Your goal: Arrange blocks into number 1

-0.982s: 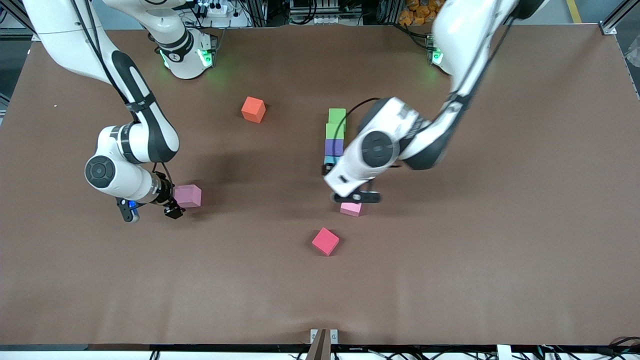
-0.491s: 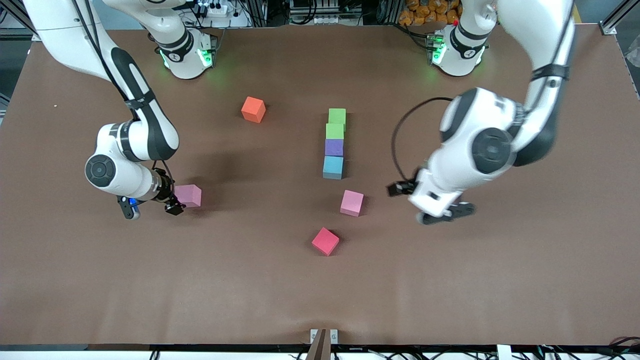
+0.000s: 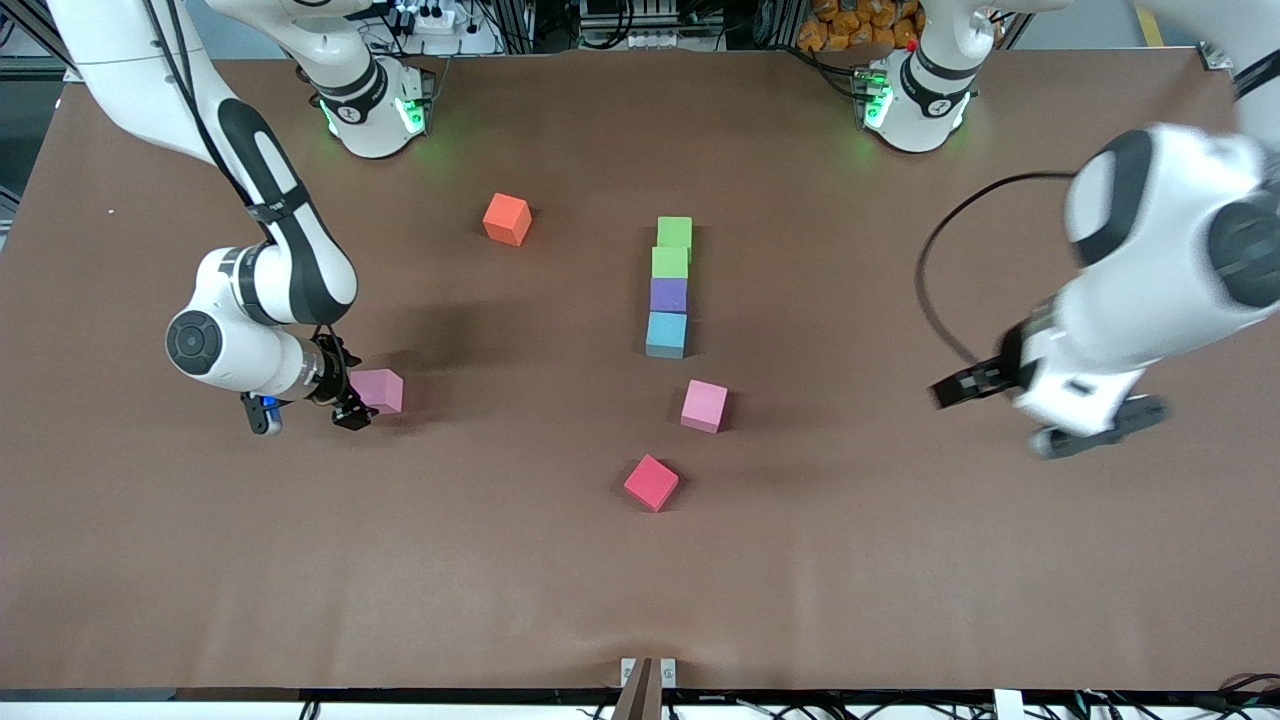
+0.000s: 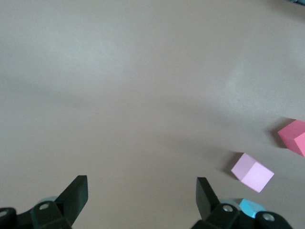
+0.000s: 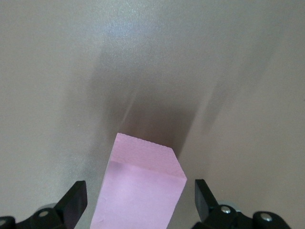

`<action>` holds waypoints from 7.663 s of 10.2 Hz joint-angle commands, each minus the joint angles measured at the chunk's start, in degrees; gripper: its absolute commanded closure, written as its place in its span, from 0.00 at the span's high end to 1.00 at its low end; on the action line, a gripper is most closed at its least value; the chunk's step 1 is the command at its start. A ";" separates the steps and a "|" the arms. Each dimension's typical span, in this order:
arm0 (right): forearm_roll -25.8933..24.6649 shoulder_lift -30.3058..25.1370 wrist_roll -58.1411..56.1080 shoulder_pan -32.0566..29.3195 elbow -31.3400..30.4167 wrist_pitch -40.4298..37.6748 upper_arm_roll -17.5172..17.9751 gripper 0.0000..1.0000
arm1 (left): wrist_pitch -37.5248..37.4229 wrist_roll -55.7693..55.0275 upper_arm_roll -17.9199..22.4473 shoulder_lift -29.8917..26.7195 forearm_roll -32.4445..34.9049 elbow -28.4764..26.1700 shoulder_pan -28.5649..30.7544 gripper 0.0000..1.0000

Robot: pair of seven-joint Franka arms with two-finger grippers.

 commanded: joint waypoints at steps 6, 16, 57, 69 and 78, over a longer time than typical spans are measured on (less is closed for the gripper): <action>0.62 1.53 -0.51 4.08 -0.49 5.06 0.14 0.00 | -5.01 18.29 7.92 -7.32 0.99 -1.72 1.59 1.00; -13.36 -2.16 9.66 13.13 5.48 -7.86 43.00 0.00 | -9.05 18.57 10.91 -11.28 1.34 -2.07 1.50 1.00; -17.69 -10.31 -42.89 -0.39 11.29 -20.94 21.02 1.00 | -9.67 18.04 7.75 -15.68 2.92 -6.29 -2.72 1.00; -6.70 -29.58 -71.62 -0.21 19.86 -43.07 -4.78 1.00 | -9.67 17.34 7.84 -15.59 2.83 -5.94 -2.80 1.00; -6.33 -26.59 -72.50 1.99 34.93 -52.67 -4.25 1.00 | -10.98 16.90 8.19 -16.20 2.83 -4.63 -2.72 1.00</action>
